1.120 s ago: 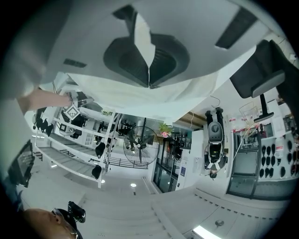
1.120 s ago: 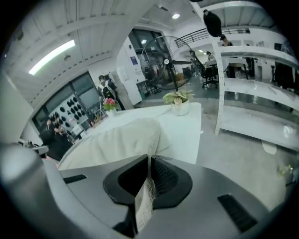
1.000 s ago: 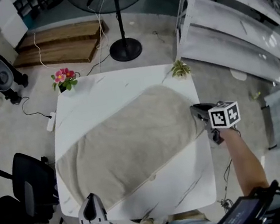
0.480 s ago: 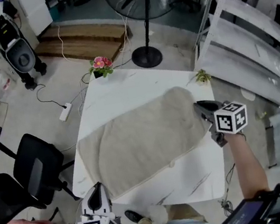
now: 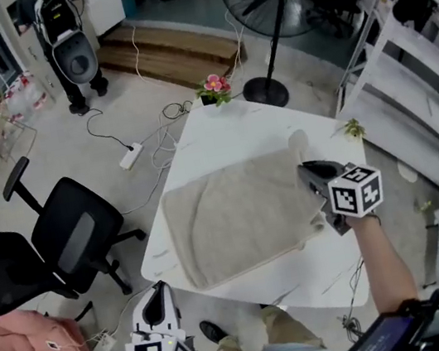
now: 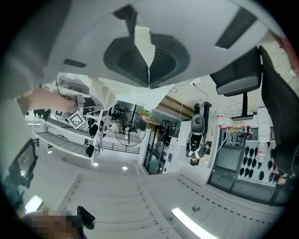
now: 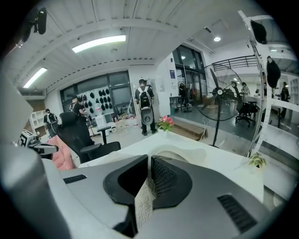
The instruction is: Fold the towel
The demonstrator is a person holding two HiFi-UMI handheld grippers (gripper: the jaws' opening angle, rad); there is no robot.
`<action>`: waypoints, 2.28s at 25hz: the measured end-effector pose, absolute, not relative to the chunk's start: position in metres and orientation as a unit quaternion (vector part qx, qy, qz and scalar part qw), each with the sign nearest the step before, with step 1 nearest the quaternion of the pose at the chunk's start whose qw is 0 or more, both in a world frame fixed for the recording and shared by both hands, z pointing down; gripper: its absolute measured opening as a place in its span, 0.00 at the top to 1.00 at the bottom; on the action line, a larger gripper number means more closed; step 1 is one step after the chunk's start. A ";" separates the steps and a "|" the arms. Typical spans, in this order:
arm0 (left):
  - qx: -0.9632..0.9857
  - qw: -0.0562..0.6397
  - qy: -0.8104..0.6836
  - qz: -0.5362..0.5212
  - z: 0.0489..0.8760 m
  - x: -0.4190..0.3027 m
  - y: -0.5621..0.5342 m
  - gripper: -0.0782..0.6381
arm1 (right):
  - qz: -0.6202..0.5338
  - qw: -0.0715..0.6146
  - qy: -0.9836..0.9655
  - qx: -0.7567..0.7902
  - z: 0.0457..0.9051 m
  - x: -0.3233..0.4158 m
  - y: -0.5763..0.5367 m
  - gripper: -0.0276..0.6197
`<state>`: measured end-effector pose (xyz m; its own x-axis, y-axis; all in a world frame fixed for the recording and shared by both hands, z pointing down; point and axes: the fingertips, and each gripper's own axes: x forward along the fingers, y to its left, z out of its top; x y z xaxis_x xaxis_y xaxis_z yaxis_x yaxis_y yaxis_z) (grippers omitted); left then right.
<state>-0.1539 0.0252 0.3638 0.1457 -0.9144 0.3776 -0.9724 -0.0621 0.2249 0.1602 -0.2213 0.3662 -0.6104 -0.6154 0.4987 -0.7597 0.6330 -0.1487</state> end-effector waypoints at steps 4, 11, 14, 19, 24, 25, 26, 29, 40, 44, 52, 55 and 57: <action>0.712 0.216 -0.665 0.060 0.364 -0.180 0.042 0.88 | 0.168 0.214 -0.891 0.364 0.370 0.116 -0.212 0.91; 0.688 0.219 -0.690 0.049 0.365 -0.221 0.069 0.88 | 0.168 0.229 -0.904 0.319 0.383 0.045 -0.191 0.91; 0.678 0.224 -0.699 0.046 0.365 -0.237 0.080 0.88 | 0.168 0.235 -0.908 0.303 0.392 0.017 -0.181 0.91; 0.663 0.226 -0.713 0.040 0.371 -0.261 0.099 0.88 | 0.164 0.242 -0.915 0.277 0.398 -0.025 -0.166 0.91; 0.652 0.227 -0.723 0.033 0.373 -0.283 0.114 0.88 | 0.155 0.249 -0.922 0.252 0.399 -0.064 -0.150 0.91; 0.650 0.227 -0.724 0.032 0.373 -0.287 0.116 0.88 | 0.154 0.251 -0.923 0.248 0.400 -0.072 -0.147 0.91; 0.648 0.227 -0.726 0.031 0.373 -0.292 0.118 0.88 | 0.152 0.253 -0.924 0.243 0.401 -0.080 -0.143 0.91; 0.642 0.229 -0.732 0.028 0.373 -0.305 0.125 0.88 | 0.147 0.260 -0.926 0.229 0.406 -0.102 -0.132 0.90; 0.621 0.248 -0.742 0.041 0.390 -0.334 0.154 0.88 | 0.145 0.330 -0.909 0.211 0.492 -0.140 -0.110 0.90; 0.608 0.265 -0.746 0.056 0.397 -0.341 0.158 0.88 | 0.136 0.359 -0.900 0.208 0.525 -0.147 -0.104 0.90; 0.642 0.257 -0.720 0.057 0.402 -0.328 0.141 0.88 | 0.168 0.323 -0.921 0.139 0.496 -0.163 -0.079 0.70; 0.662 0.243 -0.707 0.046 0.397 -0.319 0.126 0.88 | 0.204 0.238 -0.942 0.119 0.433 -0.159 -0.080 0.66; 0.672 0.242 -0.698 0.043 0.395 -0.310 0.117 0.88 | 0.201 0.207 -0.949 0.127 0.403 -0.146 -0.087 0.66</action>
<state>-0.3105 0.1168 0.3950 0.0206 -0.9181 0.3958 -0.9598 0.0926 0.2648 -0.1458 -0.0875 0.4034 -0.8818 -0.1579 0.4443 -0.3243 0.8872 -0.3282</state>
